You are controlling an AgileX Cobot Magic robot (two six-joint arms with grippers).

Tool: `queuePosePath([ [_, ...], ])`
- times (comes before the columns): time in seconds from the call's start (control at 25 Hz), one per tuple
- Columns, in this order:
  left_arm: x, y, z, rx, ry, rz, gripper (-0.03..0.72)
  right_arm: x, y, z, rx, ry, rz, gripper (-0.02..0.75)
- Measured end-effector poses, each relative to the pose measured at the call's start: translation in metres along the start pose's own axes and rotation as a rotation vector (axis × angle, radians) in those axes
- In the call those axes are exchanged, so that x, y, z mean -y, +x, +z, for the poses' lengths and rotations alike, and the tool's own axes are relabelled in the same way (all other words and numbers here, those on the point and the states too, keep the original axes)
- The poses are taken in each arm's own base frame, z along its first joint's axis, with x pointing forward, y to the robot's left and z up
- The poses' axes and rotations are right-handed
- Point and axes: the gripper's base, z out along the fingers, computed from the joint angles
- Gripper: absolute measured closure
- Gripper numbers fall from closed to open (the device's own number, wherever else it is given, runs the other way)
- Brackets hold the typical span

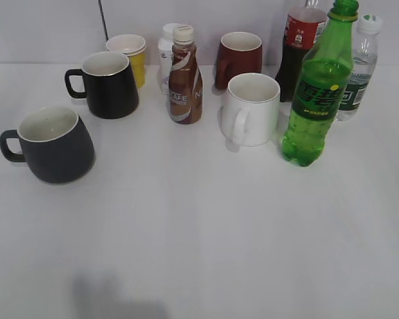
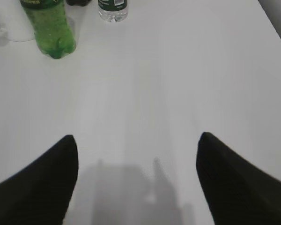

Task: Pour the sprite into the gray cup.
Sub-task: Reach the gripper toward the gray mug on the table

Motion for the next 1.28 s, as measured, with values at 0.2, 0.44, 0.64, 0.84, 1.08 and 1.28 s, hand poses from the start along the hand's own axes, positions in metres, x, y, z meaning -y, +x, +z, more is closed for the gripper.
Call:
queuePosePath([
  [0.2, -0.006, 0.009, 0.065, 0.105, -0.030, 0.020, 0.445, 0.000, 0.000, 0.000, 0.000, 0.000, 0.000, 0.148],
  [0.44, -0.013, 0.084, 0.123, -0.165, -0.010, 0.140, 0.444, 0.000, 0.000, 0.000, 0.000, 0.000, 0.001, 0.148],
  [0.64, -0.020, 0.155, 0.106, -0.393, -0.002, 0.149, 0.442, 0.000, 0.000, 0.000, 0.000, 0.000, 0.003, 0.148],
  [0.84, -0.018, 0.185, 0.093, -0.395, 0.070, 0.178, 0.381, 0.000, 0.000, 0.000, 0.000, -0.001, 0.004, 0.148],
  [1.08, -0.015, 0.204, 0.116, -0.418, 0.134, 0.188, 0.304, 0.000, 0.000, 0.000, 0.000, -0.001, 0.006, 0.148],
  [1.28, -0.014, 0.224, 0.135, -0.418, 0.173, 0.176, 0.298, 0.000, 0.000, 0.000, 0.000, -0.001, 0.006, 0.148],
])
